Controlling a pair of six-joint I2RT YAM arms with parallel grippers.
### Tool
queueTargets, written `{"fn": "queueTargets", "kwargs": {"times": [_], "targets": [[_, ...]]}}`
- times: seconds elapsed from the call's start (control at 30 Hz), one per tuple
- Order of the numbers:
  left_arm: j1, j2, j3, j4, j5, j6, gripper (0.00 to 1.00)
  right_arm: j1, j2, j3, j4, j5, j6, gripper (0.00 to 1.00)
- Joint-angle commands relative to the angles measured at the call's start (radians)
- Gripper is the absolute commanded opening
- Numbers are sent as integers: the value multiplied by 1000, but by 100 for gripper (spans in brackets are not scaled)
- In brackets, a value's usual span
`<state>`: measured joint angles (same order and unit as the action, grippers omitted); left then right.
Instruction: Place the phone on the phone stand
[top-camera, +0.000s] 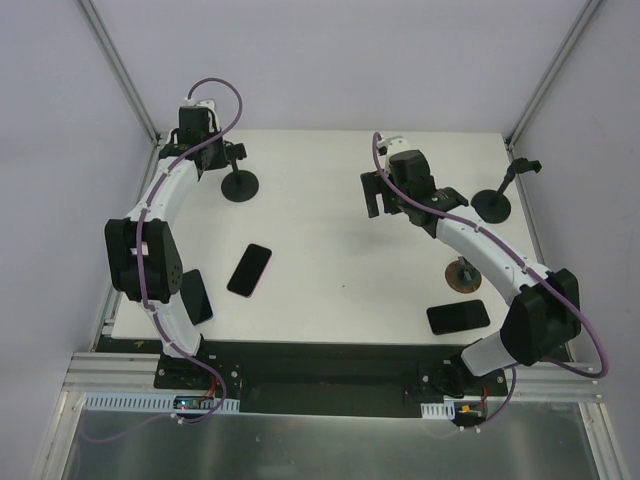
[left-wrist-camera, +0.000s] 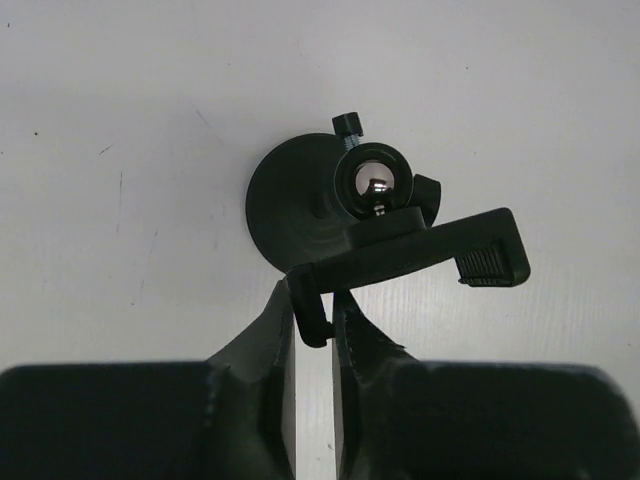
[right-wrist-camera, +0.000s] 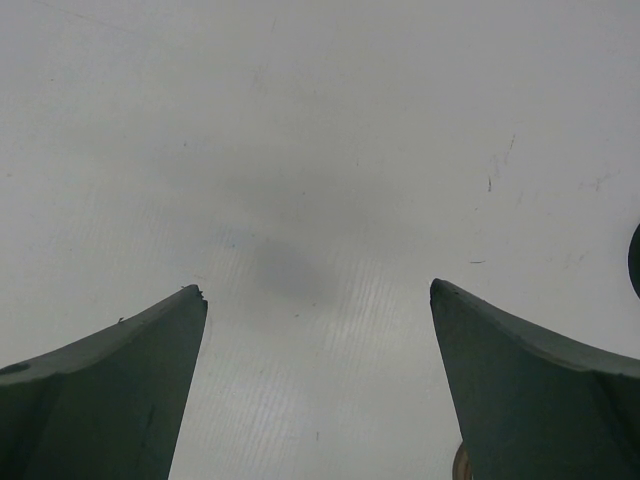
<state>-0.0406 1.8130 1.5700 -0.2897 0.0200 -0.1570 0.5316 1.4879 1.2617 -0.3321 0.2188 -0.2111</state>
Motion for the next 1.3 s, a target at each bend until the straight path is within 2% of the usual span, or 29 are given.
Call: {"fn": "queueTargets", "kwargs": {"times": [0.0,0.27,0.6,0.83,1.13,1.27], "targets": [[-13,-3,47,9,-8,42,0,-5,3,8,33,-10,9,96],[-76,-78,10,7,61,86,0,-4,35,28,19,-19,9,96],[-209,-199,-117,7,258,-16,0,-4,54,31,24,-22,10,96],[-372,-236,-151,7,186,-58,0,-5,60,31,19,-3,6,96],[-536,-270,-159,-11,12,-58,0,-8,55,27,18,24,1,96],[-607,-311,-177,-37,-81,-104,0,-15,51,24,19,21,7,96]]}}
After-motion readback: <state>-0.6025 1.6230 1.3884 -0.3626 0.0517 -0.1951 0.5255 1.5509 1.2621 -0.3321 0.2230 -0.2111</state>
